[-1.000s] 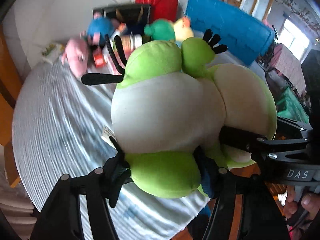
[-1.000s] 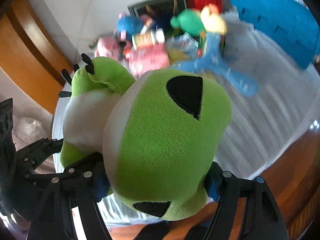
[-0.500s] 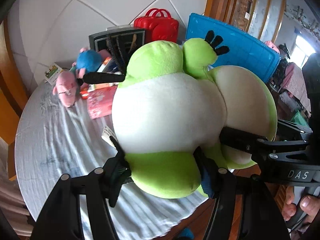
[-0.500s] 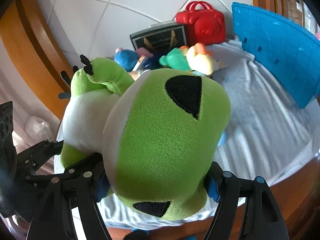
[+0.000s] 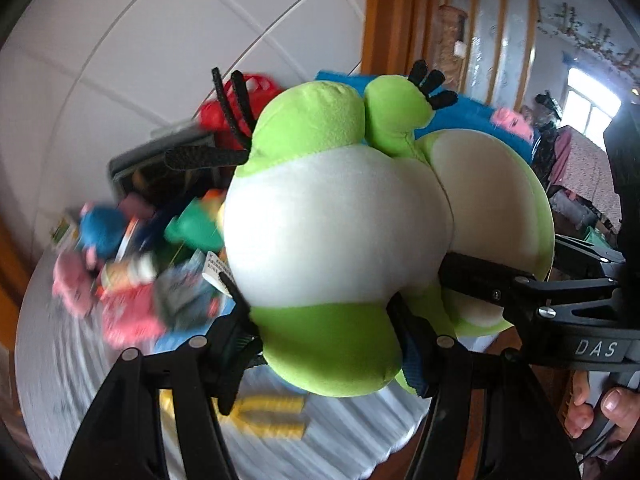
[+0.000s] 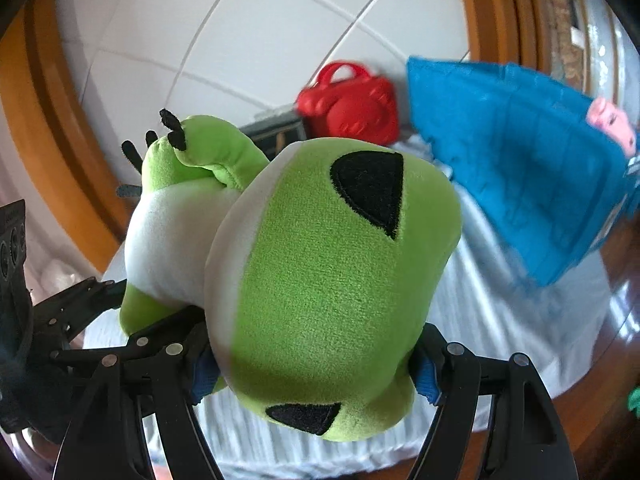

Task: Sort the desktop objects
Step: 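Lift the green frog plush with both tools and carry it over the crate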

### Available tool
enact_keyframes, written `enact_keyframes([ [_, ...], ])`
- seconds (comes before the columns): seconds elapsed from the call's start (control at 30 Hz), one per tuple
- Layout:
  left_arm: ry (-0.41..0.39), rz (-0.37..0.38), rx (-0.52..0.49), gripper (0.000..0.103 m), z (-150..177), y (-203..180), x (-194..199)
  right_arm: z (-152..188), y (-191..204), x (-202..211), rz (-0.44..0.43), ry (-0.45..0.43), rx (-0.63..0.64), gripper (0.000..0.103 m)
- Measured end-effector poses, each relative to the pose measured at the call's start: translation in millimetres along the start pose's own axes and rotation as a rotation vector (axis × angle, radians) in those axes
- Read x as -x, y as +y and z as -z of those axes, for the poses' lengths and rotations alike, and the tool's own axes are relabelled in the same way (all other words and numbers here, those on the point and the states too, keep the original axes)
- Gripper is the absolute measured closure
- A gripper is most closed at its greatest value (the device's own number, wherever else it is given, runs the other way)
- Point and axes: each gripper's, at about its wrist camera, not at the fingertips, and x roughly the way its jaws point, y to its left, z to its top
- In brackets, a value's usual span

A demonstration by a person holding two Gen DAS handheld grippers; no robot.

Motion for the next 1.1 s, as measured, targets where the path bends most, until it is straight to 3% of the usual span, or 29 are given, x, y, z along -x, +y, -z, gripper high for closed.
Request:
enact_keyframes([
  [0.37,-0.127,0.12,-0.109,0.04,-157.1,-97.7,-55.8,-113.9,-109.7,40.3,0.138,-0.149,-0.028,0.027],
  [0.73,-0.205,0.111,-0.084,0.04,-277.6,-230.5,-139.6,-199.4,-256.3,73.0,0.152,-0.241,-0.005,0.027],
  [0.93,-0.163,0.053,-0.035,0.04,-323.2,-292.5,-200.2,-246.7,-355.8,66.0,0.101,-0.194,0.042,0.026],
  [1.1,-0.071,0.015,0.013,0.04,-341.2,-318.1,-248.0,-266.6,-418.2,36.6,0.043,-0.12,0.048,0.024],
])
